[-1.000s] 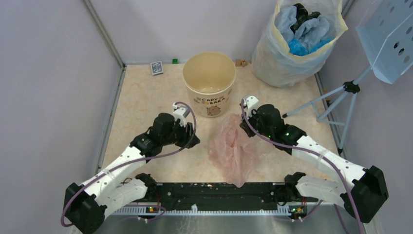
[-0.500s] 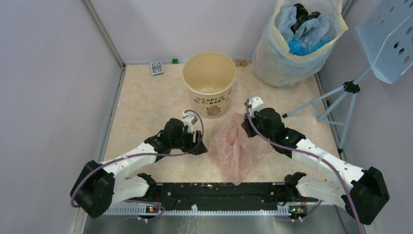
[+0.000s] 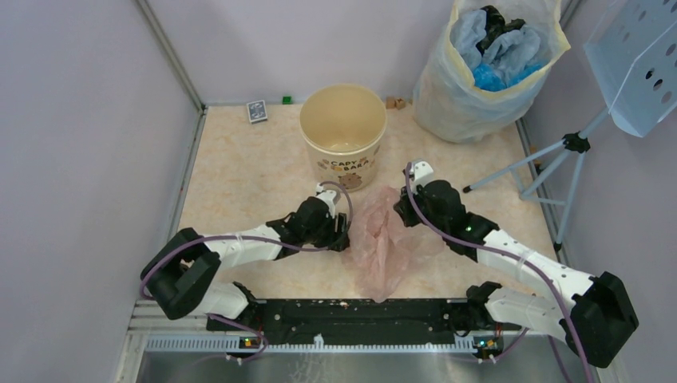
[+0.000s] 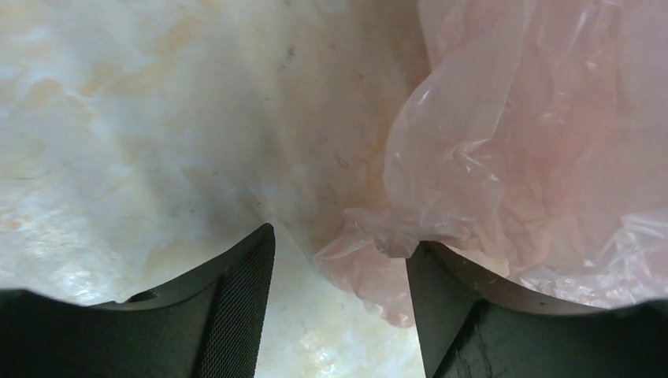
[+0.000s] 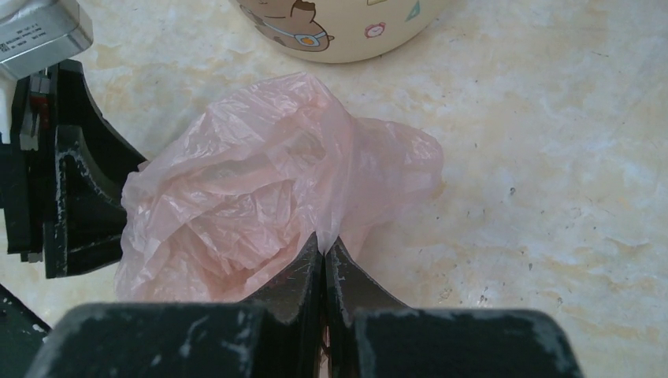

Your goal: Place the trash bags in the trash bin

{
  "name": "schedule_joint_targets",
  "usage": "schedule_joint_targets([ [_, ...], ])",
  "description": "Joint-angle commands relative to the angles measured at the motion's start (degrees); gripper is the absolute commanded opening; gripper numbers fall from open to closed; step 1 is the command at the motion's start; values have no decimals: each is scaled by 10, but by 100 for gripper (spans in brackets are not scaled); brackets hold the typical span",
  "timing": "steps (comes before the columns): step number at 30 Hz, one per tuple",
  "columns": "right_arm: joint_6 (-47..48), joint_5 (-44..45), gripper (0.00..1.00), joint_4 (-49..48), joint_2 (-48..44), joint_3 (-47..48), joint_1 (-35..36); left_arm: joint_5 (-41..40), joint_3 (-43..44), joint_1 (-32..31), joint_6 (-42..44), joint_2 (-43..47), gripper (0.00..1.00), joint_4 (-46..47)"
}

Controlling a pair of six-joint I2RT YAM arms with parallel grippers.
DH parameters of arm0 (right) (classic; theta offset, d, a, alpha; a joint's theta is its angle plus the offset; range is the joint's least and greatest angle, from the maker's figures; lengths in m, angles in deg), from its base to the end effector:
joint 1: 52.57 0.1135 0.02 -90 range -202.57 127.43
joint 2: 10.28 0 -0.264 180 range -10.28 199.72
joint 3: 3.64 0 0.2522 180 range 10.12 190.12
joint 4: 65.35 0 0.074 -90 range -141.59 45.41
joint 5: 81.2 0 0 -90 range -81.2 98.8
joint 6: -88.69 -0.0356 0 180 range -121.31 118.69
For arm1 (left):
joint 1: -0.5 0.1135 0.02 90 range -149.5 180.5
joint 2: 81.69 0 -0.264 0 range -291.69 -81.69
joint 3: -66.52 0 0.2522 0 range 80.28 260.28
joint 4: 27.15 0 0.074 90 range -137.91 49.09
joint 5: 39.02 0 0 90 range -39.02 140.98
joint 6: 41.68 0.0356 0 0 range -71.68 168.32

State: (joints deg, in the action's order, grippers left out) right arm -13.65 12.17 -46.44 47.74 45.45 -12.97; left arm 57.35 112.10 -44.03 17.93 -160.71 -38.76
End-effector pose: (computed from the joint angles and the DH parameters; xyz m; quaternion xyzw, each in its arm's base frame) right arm 0.1756 0.1426 0.2471 -0.1870 0.8355 0.2033 0.4749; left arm 0.1808 -0.1834 0.1563 0.1346 0.9130 -0.2729 0.2718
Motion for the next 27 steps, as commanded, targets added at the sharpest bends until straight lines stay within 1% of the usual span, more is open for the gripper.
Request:
schedule_joint_targets([
  [1,-13,-9,0,-28,-14,2,-4,-86,-1,-1,-47,8,67,25],
  [4,-12,-4,0,-25,-21,-1,-4,-101,-10,-1,-45,28,67,23],
  [6,-12,-2,0,-26,-26,-5,-4,-107,-3,-1,-37,22,67,11],
  [8,-14,3,0,-26,-32,-6,-3,-118,11,-7,-31,4,67,-7],
  [11,-15,10,0,-23,-37,-9,-3,-201,36,-43,-35,-22,70,-48],
  [13,-19,16,0,-23,-40,-10,-4,-235,51,-64,-35,-42,70,-66],
  [16,-29,31,0,-25,-43,-15,-3,-256,72,-79,-39,-83,68,-86],
  [18,-41,53,0,-22,-43,-17,-4,-267,78,-79,-57,-108,66,-97],
  [19,-47,67,0,-19,-44,-18,-4,-277,76,-79,-71,-117,63,-103],
  [21,-62,102,0,-10,-47,-22,-3,-293,66,-79,-92,-122,53,-104],
  [24,-82,172,0,16,-50,-25,-6,-298,46,-76,-104,-103,33,-95],
  [27,-105,213,0,48,-46,-20,-22,-301,40,-68,-100,-69,10,-102],
])
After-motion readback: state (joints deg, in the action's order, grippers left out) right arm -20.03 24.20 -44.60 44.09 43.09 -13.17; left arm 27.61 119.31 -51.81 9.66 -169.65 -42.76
